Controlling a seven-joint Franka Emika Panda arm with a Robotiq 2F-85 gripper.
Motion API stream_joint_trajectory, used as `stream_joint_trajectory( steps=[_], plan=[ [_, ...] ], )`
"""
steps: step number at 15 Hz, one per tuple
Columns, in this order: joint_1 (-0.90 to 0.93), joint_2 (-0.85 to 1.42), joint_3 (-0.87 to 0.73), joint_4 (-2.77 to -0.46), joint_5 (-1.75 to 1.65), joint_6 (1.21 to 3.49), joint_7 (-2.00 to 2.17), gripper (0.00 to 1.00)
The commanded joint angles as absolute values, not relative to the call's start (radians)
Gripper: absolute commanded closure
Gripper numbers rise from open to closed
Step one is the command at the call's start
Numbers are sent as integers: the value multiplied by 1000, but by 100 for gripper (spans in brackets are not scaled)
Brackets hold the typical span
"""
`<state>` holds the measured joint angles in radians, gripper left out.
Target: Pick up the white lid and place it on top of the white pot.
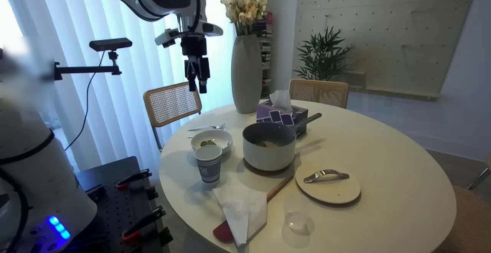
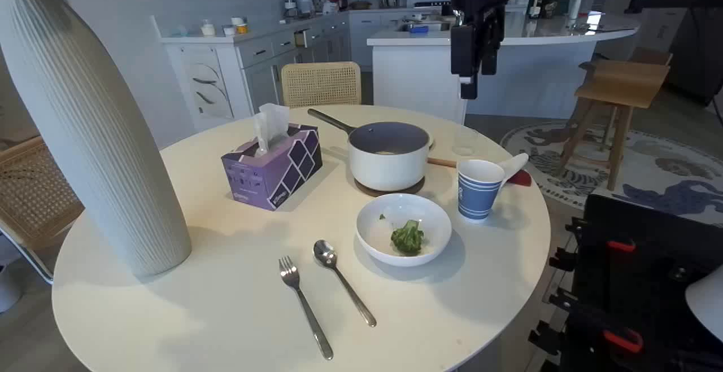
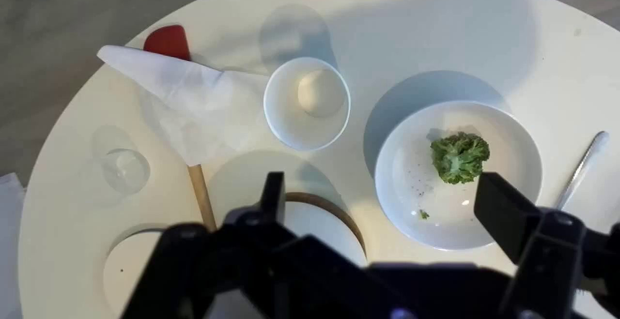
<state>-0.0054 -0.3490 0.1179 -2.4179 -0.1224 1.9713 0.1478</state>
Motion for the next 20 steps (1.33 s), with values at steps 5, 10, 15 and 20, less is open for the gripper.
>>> stream_joint_trajectory(
  steps=[5, 10, 15, 20],
  plan=[
    [8, -348, 106, -2416, -127, 1969, 152, 0],
    [-51, -232, 86, -2277, -122, 1958, 388, 0],
    [-117, -100, -2, -2091, -116, 1977, 510, 0],
    [-151, 69, -101, -1899, -85, 2069, 488, 0]
  ],
)
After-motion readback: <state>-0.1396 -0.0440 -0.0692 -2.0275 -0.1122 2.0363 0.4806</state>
